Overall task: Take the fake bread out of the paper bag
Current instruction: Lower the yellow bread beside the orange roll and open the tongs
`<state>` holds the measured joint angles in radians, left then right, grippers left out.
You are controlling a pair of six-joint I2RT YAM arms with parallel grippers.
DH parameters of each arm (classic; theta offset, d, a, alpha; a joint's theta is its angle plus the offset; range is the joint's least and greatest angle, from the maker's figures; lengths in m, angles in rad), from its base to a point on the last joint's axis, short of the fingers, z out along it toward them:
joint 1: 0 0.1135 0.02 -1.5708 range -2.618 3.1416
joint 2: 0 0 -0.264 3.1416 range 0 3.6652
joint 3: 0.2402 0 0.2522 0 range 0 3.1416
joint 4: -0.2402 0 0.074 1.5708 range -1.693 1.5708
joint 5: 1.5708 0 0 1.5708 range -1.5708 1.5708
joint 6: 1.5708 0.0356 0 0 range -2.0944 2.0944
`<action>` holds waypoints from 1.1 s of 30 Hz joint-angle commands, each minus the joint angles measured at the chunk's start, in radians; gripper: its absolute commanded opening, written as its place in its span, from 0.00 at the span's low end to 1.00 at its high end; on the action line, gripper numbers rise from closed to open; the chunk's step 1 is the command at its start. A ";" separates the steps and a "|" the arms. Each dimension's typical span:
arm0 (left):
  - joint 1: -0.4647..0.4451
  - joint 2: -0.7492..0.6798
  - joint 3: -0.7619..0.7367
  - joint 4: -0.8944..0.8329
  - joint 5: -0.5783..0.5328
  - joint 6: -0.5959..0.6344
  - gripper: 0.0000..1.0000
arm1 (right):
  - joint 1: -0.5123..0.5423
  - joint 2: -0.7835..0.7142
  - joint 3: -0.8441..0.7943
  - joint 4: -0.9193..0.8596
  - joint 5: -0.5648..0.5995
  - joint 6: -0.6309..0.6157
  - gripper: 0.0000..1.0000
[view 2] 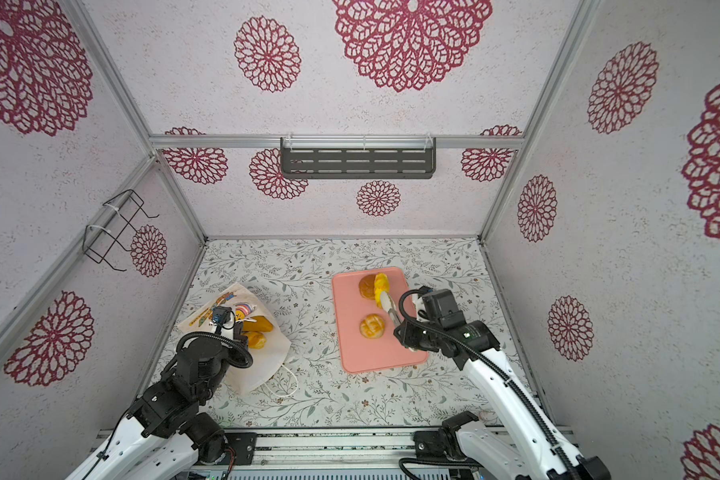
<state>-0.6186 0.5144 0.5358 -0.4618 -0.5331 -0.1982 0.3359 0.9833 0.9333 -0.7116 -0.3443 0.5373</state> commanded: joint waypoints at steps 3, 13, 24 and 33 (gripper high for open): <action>0.014 -0.018 0.020 0.028 0.008 0.003 0.00 | -0.172 0.058 -0.057 0.283 -0.332 -0.081 0.00; 0.013 -0.030 0.022 0.028 0.038 0.005 0.00 | -0.382 0.178 -0.117 0.303 -0.460 -0.215 0.00; 0.014 0.033 0.039 0.000 0.125 0.035 0.00 | -0.403 0.279 -0.193 0.351 -0.482 -0.230 0.00; 0.013 0.053 0.043 -0.006 0.143 0.035 0.00 | -0.416 0.304 -0.194 0.313 -0.409 -0.241 0.00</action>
<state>-0.6155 0.5697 0.5507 -0.4862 -0.4088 -0.1688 -0.0696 1.2869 0.7197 -0.4084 -0.7570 0.3332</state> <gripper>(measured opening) 0.045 0.254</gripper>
